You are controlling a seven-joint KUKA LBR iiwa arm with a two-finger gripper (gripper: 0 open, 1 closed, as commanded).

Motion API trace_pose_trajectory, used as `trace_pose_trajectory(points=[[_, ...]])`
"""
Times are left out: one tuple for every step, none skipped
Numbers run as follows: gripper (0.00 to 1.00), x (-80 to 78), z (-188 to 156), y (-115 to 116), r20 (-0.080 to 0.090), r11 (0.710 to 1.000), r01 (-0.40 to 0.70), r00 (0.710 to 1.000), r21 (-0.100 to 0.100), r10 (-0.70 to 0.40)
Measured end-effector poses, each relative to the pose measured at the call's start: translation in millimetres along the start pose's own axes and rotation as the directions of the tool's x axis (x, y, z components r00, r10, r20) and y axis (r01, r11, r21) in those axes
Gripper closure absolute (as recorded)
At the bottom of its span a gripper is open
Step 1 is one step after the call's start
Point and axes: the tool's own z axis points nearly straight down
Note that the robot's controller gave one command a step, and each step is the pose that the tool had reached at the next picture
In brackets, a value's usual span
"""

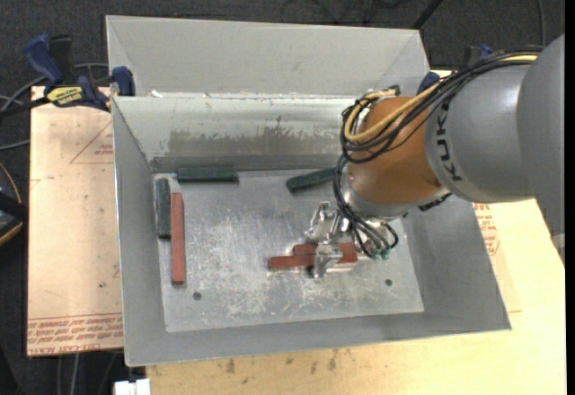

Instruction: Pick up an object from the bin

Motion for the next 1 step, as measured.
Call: trace_pose_trajectory(points=[[1.0,-5.8,-196.9,-23.7,-0.007,1.0,0.001,1.0,0.002,-0.001]])
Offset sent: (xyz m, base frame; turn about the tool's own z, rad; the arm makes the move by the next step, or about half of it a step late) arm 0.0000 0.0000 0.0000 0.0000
